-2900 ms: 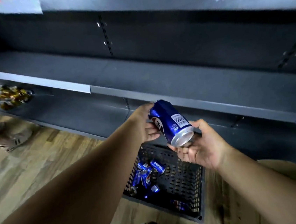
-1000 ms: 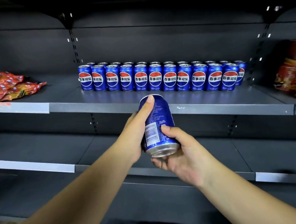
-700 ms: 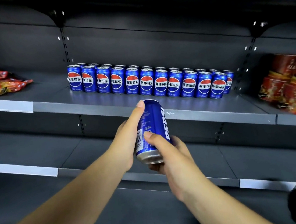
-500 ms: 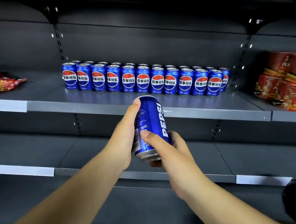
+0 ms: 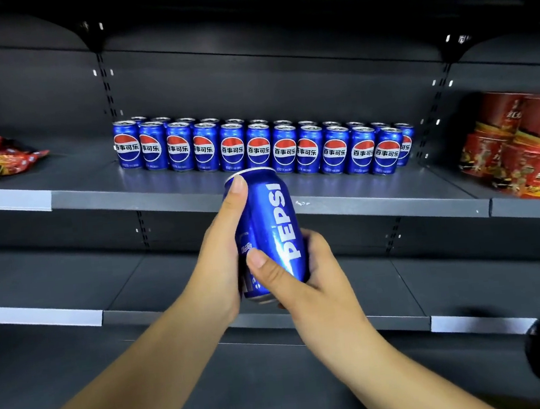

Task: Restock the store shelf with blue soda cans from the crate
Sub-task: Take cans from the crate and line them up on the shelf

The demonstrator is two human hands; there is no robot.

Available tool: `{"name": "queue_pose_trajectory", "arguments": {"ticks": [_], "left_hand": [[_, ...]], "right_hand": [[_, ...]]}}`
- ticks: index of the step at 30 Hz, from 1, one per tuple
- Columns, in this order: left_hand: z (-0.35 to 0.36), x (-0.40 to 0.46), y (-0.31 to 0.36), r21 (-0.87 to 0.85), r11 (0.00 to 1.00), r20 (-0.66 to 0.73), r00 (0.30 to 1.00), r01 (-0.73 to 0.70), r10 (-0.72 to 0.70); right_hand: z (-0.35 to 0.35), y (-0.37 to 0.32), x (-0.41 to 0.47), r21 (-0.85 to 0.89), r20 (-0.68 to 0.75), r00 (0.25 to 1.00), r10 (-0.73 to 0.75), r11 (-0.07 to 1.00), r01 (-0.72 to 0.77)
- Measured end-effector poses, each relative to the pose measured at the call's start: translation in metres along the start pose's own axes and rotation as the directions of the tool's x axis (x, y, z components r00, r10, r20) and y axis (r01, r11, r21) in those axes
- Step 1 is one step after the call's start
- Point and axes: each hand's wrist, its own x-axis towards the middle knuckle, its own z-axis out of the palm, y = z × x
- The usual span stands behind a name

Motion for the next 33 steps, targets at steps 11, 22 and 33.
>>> {"name": "queue_pose_trajectory", "arguments": {"ticks": [11,22,33], "left_hand": [[0.003,-0.008,-0.002,-0.067,0.998,-0.061,0.998,0.015,-0.019],[-0.005,-0.004,0.000,-0.176,0.983,-0.006,0.998,0.055,-0.057],[-0.006,0.005,0.002,0.029,0.989,-0.046,0.989,0.143,-0.142]], "right_hand": [[-0.006,0.001,-0.009,-0.025,0.031,0.999,-0.040,0.999,0.041],[-0.022,0.006,0.000,0.051,0.171,0.980,0.104,0.992,-0.114],[-0.016,0.011,-0.002,0.167,-0.023,0.998,-0.064,0.984,0.067]]}}
